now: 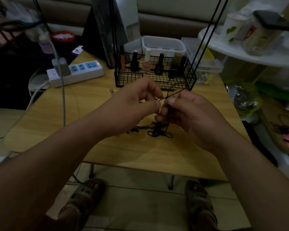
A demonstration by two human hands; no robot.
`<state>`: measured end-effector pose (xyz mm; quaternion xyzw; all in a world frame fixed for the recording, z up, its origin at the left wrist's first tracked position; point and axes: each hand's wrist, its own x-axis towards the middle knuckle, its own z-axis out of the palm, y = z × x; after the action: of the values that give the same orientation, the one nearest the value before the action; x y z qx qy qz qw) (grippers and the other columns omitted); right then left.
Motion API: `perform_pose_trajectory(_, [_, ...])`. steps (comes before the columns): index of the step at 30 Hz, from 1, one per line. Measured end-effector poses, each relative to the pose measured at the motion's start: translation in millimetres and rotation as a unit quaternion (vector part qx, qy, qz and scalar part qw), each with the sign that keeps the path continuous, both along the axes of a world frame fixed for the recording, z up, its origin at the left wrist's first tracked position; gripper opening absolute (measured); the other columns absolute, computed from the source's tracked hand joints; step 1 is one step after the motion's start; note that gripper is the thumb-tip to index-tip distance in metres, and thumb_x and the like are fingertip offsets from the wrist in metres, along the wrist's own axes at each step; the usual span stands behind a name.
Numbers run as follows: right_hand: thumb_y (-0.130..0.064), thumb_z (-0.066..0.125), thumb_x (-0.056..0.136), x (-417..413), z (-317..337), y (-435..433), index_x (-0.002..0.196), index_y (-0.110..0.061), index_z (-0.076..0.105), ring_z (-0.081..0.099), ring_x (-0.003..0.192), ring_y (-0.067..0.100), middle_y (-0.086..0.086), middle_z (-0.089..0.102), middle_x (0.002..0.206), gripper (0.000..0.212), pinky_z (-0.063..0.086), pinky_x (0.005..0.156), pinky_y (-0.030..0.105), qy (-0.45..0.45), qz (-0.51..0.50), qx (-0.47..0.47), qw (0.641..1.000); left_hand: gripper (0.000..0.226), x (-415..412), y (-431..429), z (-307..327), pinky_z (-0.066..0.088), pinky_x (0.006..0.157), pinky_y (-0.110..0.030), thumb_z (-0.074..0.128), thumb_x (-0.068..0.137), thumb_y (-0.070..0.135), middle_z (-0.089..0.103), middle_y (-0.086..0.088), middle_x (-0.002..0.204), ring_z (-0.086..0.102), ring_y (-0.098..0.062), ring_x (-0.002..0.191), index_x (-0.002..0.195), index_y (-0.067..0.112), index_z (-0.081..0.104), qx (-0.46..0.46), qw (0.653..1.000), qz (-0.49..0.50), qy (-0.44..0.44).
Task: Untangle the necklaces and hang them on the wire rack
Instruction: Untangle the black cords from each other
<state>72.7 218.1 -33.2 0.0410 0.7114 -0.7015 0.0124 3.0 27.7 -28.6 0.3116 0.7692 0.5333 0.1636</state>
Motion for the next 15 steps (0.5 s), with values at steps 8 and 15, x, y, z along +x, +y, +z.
perform_pose_trajectory(8, [-0.015, 0.050, 0.106, 3.1, 5.0, -2.1, 0.083, -0.025, 0.068, 0.041, 0.052, 0.013, 0.001, 0.051, 0.068, 0.030, 0.036, 0.045, 0.026, -0.022, 0.027, 0.016, 0.999, 0.008, 0.5, -2.1, -1.5, 0.057, 0.054, -0.032, 0.070, 0.098, 0.019, 0.066, 0.000, 0.100, 0.058, -0.008, 0.063, 0.105, 0.020, 0.065, 0.018, 0.995, 0.009, 0.097])
perform_pose_trajectory(15, [-0.021, 0.055, 0.105, 4.0, 7.2, -0.1, 0.095, -0.015, 0.069, 0.041, 0.049, 0.003, -0.003, 0.057, 0.065, 0.019, 0.033, 0.046, 0.020, 0.008, -0.009, 0.151, 0.988, 0.003, -2.5, -2.4, -7.6, 0.056, 0.056, -0.046, 0.071, 0.097, 0.024, 0.064, 0.018, 0.081, 0.060, -0.021, 0.064, 0.096, 0.024, 0.068, -0.007, 0.987, 0.020, 0.160])
